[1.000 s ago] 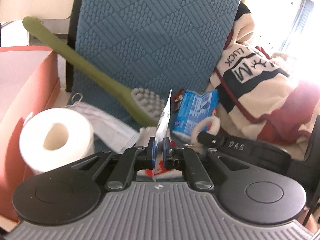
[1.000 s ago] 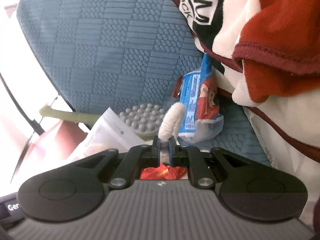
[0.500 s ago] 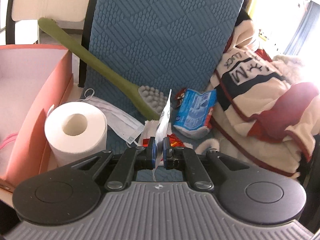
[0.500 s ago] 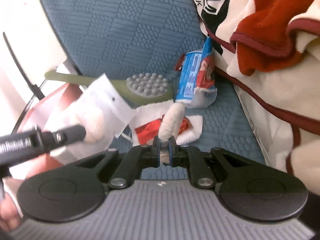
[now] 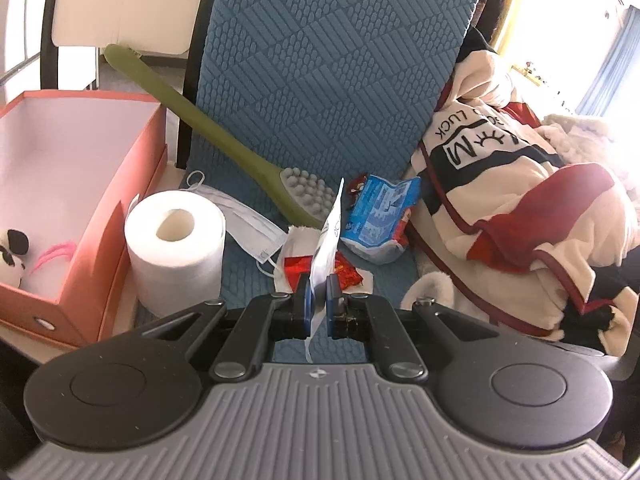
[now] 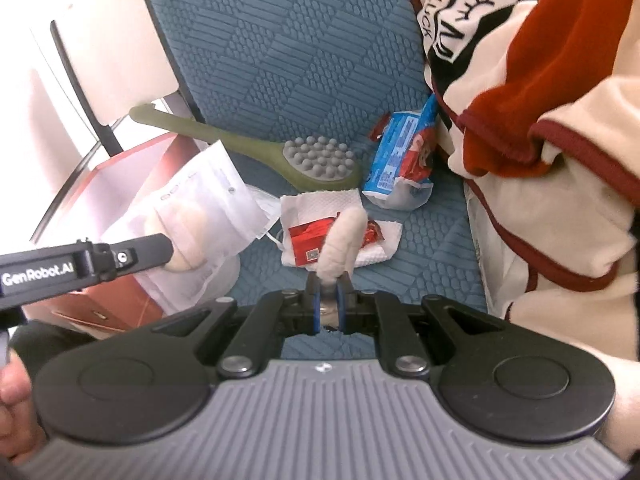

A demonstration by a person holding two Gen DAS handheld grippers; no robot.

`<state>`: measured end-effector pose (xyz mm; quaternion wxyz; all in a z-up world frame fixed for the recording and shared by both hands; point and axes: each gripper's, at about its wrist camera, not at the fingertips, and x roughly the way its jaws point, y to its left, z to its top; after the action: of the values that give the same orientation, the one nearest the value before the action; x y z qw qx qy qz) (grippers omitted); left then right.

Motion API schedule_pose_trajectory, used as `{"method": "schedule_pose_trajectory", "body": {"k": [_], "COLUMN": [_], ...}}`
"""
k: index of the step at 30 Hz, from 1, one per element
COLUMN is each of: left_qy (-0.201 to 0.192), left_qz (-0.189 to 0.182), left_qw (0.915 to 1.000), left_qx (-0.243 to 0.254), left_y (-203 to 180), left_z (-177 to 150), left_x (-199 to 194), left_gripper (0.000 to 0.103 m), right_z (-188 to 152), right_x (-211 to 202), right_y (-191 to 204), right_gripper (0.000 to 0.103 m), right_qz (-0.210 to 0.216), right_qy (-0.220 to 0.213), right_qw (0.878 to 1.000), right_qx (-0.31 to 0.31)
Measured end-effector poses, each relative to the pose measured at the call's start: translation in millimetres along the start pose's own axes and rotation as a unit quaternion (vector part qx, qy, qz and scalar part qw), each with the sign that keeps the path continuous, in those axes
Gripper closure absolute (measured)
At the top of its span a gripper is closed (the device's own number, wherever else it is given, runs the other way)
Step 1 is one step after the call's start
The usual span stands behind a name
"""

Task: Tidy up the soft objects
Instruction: 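Carry the plush ring into the pink box with the right tool while the left carries a paper tag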

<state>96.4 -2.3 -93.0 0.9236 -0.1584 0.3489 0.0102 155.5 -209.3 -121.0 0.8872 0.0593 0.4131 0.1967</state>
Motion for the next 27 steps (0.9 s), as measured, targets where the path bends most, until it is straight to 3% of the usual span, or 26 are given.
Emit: {"method": "schedule_pose_trajectory", "body": {"k": [8,16,27], "left_qy": [0.011,0.01,-0.014], "left_qz": [-0.02,-0.027,-0.024], "left_qw": [0.9997,0.9996,0.9996], "left_qx": [-0.006,-0.007,-0.005], "left_y": [10,42,82], "left_z": [5,19,37], "left_x": [-16,-44,-88], "left_gripper": [0.095,0.095,0.095], "right_z": [11,23,21], "right_x": [-21,-35,-52], "right_y": [21,62,135], "right_gripper": [0.091,0.091,0.091], "right_qz": [-0.012,-0.011,0.025], "right_qy": [0.0,-0.002,-0.011], "right_qw": [1.0,1.0,0.998], "right_qx": [0.01,-0.023,-0.054]}}
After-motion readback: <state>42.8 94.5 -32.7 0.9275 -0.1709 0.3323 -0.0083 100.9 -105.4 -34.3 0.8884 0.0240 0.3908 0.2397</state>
